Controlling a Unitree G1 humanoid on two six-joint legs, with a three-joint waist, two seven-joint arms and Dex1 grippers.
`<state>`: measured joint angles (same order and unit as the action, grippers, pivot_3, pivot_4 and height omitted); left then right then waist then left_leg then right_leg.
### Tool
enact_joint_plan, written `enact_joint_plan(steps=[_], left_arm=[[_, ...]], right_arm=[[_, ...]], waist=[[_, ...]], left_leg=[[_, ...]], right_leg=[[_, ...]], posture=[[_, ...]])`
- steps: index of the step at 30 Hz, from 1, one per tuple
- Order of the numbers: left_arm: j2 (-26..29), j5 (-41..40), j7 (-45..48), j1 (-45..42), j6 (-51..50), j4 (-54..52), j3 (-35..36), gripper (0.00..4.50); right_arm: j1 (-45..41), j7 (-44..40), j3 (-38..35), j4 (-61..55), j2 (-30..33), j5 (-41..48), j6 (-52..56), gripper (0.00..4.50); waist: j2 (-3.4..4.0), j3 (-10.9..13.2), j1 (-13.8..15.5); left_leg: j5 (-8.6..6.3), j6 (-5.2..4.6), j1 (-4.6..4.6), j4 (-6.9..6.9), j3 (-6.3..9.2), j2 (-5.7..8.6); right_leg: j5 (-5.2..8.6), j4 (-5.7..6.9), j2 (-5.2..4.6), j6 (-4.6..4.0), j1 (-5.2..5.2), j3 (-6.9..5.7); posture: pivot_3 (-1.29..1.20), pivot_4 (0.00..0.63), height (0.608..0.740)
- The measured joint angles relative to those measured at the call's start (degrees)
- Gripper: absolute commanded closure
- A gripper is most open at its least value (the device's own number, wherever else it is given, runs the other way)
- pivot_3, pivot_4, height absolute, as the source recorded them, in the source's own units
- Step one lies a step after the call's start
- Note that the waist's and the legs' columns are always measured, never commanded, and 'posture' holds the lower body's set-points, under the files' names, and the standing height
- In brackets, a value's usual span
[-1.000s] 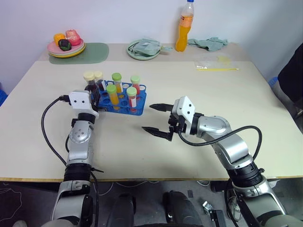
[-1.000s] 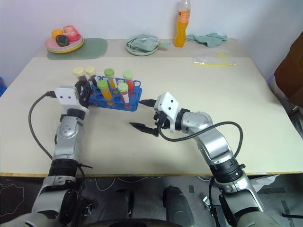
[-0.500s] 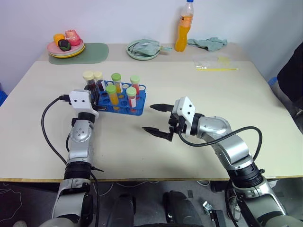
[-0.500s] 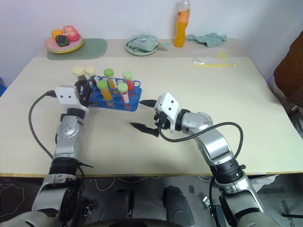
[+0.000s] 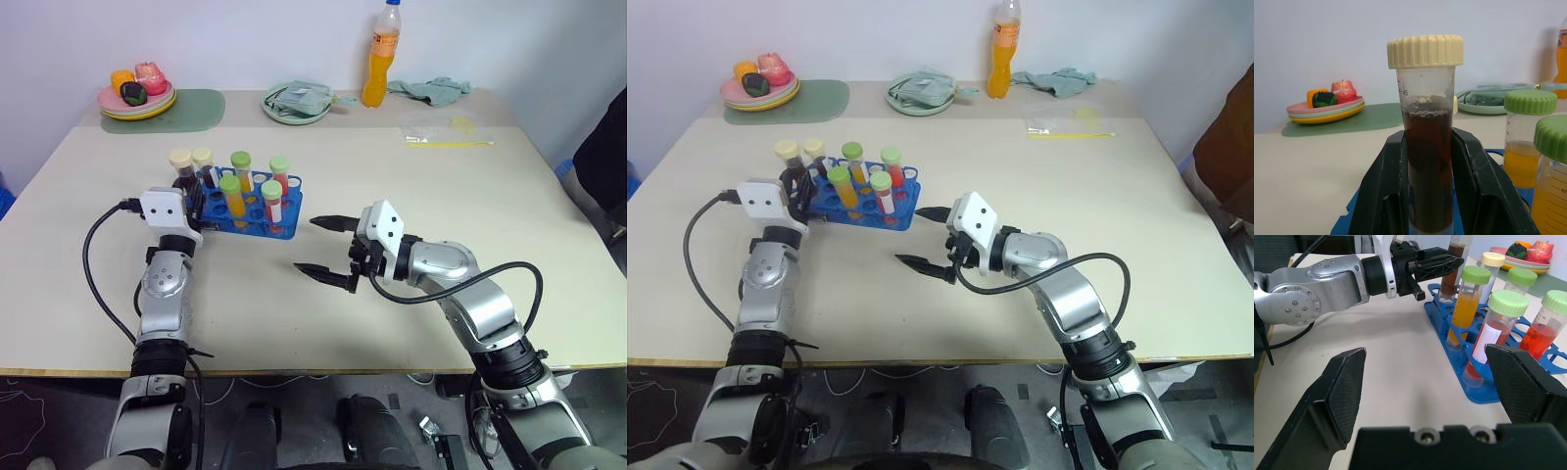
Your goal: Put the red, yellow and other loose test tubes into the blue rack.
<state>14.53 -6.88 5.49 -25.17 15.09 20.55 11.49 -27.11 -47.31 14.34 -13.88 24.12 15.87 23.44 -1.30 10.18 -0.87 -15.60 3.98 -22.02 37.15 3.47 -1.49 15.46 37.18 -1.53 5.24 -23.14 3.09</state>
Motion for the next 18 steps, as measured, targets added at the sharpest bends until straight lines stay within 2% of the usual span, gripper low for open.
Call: enact_joint_plan(steps=[18], left_arm=[[-1.2,-0.1,0.3,-1.3,0.4,2.0,0.6,3.84]], right_arm=[[0.2,0.2,0.0,0.0,0.0,0.0,0.0,0.18]], waist=[[0.01,0.0,0.1]], left_leg=[[0.00,0.00,0.03,0.00,0.00,0.00]], right_leg=[[0.00,0.00,0.00,0.00,0.05,0.00]], posture=[[0.00,0.150,0.740]])
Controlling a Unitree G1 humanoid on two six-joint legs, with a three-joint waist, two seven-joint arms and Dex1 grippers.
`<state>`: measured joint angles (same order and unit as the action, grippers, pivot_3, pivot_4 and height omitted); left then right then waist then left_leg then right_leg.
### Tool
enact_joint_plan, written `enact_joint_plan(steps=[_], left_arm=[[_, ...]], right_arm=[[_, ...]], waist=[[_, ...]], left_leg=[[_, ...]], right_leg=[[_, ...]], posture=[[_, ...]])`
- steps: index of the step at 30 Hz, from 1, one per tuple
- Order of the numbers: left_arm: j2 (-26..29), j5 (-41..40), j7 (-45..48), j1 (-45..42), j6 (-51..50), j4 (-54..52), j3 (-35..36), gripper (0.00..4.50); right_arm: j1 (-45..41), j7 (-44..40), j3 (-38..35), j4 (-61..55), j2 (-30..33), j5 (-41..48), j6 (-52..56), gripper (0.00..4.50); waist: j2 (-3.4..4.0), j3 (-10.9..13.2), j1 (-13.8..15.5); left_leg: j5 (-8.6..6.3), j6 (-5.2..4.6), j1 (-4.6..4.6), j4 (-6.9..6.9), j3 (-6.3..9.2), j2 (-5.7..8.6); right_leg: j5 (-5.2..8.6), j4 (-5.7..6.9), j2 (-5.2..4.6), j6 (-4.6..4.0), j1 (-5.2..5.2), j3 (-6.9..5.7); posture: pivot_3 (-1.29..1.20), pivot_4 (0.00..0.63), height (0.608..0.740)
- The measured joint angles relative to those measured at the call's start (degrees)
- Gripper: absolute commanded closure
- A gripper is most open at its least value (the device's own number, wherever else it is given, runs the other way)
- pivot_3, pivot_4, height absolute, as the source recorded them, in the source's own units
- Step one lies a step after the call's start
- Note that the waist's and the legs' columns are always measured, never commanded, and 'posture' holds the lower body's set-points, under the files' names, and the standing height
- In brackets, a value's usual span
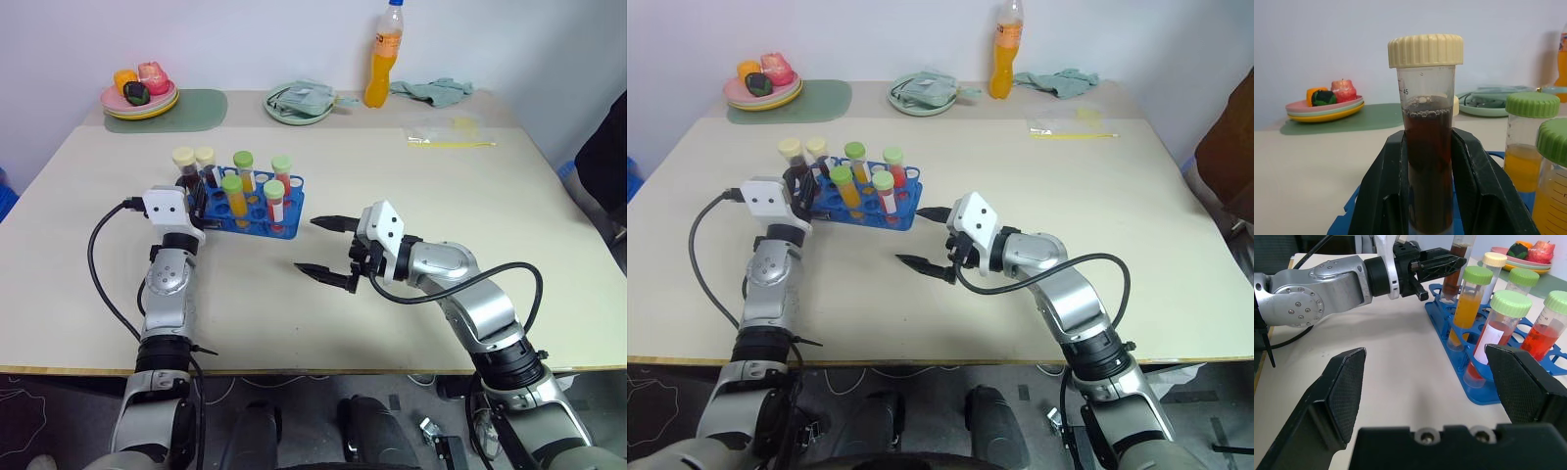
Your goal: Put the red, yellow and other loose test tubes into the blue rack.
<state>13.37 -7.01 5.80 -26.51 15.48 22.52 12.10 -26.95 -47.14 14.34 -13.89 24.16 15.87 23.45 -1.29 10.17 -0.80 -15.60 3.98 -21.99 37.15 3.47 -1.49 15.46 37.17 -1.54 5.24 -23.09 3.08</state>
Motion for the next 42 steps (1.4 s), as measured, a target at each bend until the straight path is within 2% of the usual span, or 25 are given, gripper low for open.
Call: enact_joint_plan(steps=[10,16,20,23,27,30,36,42], left_arm=[[-0.6,0.0,0.0,1.1,-1.5,1.3,0.1,3.84],[-0.6,0.3,-0.1,1.1,-1.5,1.3,0.0,0.96],[-0.6,0.1,0.0,1.9,-2.2,-1.2,0.0,0.96],[0.7,-2.5,2.9,6.3,-6.2,-9.4,0.0,0.96],[7.6,-8.9,9.8,16.6,-15.7,-22.2,2.2,0.96],[15.9,-14.3,17.5,25.7,-22.8,-30.5,4.3,0.96],[23.7,-19.4,24.7,33.2,-30.6,-37.4,9.8,0.96],[24.3,-19.9,26.6,35.1,-32.6,-37.8,11.9,0.96]], right_arm=[[0.0,-0.5,0.0,0.0,0.1,0.0,0.0,0.18],[0.0,-0.6,0.0,0.0,0.4,0.0,0.0,0.18],[0.0,-1.3,-0.2,0.0,1.9,0.1,-0.1,0.18],[0.0,-1.8,-2.1,0.0,3.9,0.9,0.3,0.18],[1.4,-2.8,-9.5,-0.2,10.0,3.3,2.5,0.18],[4.0,-3.3,-14.8,0.2,14.2,4.9,4.0,0.18],[8.7,-6.1,-21.0,4.0,20.4,5.9,4.6,0.18],[9.2,-6.5,-21.7,7.6,20.9,5.6,3.7,0.18]], waist=[[-0.01,0.0,0.0],[0.00,0.0,0.0],[-0.01,0.0,0.0],[0.00,0.0,-0.3],[0.02,0.0,-0.2],[0.01,0.0,-0.2],[0.07,0.1,-0.1],[0.13,0.1,-0.4]], left_leg=[[0.00,0.00,-0.03,-0.01,0.01,0.00],[0.00,0.00,-0.03,-0.02,0.01,0.00],[0.00,0.00,-0.03,-0.02,0.01,0.00],[0.00,0.00,-0.03,-0.04,0.00,-0.02],[0.00,0.00,-0.02,-0.11,-0.01,-0.06],[-0.01,-0.01,-0.02,-0.11,-0.03,-0.07],[-0.01,-0.01,-0.02,-0.07,-0.12,-0.10],[-0.01,-0.01,0.01,-0.09,-0.17,-0.18]], right_leg=[[0.00,-0.03,0.00,0.00,-0.02,0.00],[0.00,-0.03,0.00,0.00,-0.02,0.00],[0.00,-0.03,0.00,0.00,-0.02,0.00],[0.00,-0.05,0.00,0.00,-0.03,0.01],[0.02,-0.05,0.01,-0.03,-0.05,0.01],[0.07,-0.09,0.00,-0.12,-0.03,0.02],[0.22,-0.17,0.00,-0.36,-0.02,0.04],[0.22,-0.15,0.09,-0.36,-0.06,0.07]], posture=[[0.00,0.150,0.740],[0.00,0.150,0.740],[0.00,0.150,0.740],[0.00,0.150,0.740],[0.00,0.150,0.740],[0.00,0.150,0.740],[0.00,0.150,0.740],[0.00,0.150,0.740]])
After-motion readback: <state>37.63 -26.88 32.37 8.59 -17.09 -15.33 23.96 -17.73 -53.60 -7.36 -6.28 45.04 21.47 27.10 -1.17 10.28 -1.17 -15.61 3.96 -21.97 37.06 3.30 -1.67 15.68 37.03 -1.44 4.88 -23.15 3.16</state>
